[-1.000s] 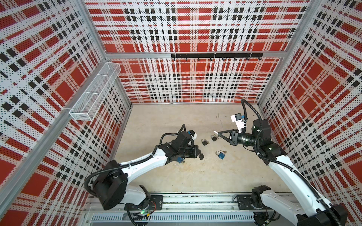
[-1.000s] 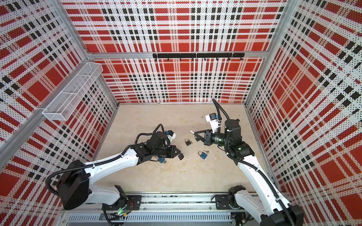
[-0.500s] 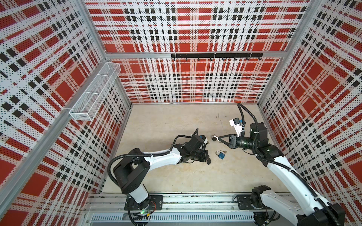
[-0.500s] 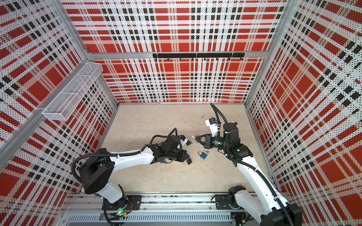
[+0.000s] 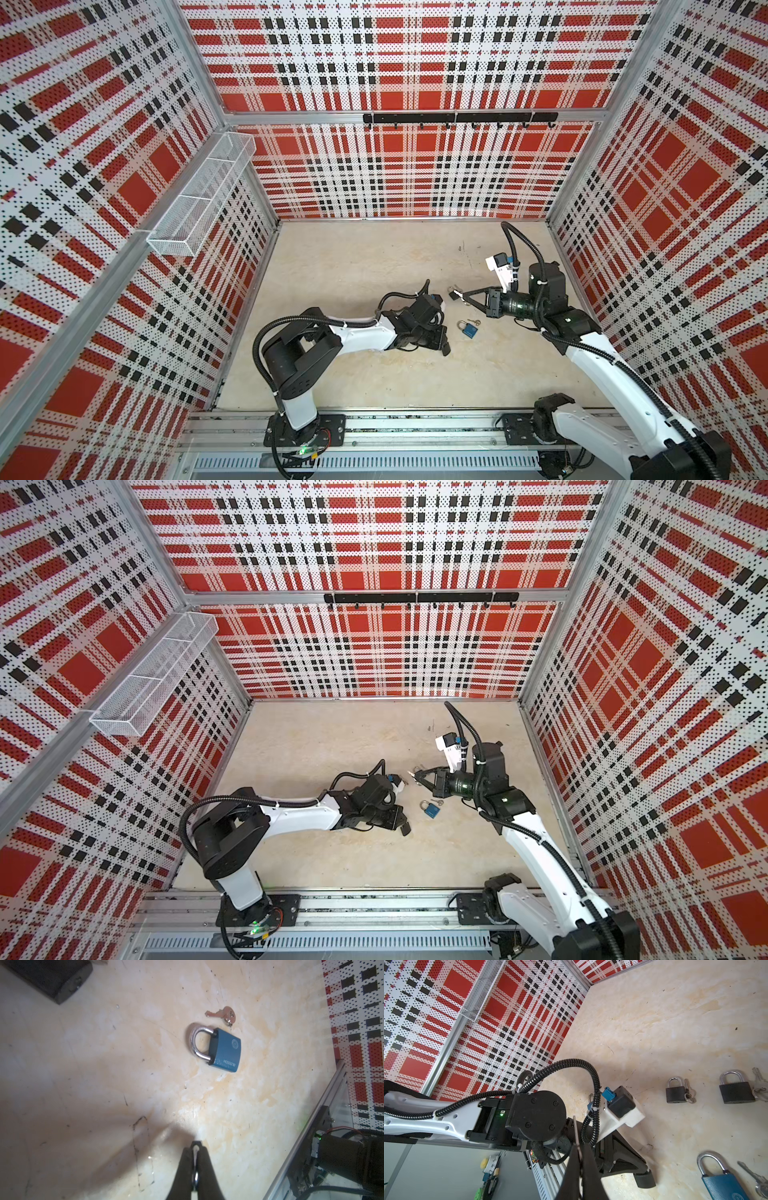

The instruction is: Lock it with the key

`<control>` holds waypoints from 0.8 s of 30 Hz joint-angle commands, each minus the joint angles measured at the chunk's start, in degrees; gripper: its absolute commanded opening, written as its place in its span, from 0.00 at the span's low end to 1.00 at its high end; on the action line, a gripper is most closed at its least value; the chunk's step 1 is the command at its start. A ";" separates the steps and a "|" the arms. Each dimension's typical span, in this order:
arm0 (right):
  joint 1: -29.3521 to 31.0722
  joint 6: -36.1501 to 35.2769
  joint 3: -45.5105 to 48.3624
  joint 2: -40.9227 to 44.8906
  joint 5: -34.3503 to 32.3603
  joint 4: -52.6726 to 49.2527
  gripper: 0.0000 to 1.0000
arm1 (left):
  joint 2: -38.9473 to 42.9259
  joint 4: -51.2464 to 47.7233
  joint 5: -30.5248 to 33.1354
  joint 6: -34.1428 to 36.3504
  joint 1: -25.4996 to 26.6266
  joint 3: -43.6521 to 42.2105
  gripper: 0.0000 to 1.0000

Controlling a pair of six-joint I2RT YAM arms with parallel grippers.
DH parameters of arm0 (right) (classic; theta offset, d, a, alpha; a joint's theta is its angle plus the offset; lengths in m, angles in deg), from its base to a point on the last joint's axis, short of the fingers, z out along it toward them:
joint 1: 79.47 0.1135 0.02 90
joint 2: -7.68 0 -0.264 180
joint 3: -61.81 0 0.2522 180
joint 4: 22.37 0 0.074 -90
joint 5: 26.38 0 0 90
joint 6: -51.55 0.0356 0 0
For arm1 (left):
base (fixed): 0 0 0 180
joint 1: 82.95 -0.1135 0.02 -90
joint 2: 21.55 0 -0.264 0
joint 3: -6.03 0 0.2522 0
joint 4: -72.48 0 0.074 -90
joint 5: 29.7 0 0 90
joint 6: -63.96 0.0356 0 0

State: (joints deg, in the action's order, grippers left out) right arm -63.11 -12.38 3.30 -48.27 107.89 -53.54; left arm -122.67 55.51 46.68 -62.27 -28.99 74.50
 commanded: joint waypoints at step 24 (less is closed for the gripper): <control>-0.19 -0.92 2.04 -0.40 -4.45 1.07 0.00 | -0.19 4.34 7.68 -2.40 -2.69 -3.84 0.26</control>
State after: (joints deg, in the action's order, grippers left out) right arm -63.11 -12.34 4.41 -48.22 104.68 -53.80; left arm -123.63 59.56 52.05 -64.48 -30.92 71.31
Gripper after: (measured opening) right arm 0.053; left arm 0.249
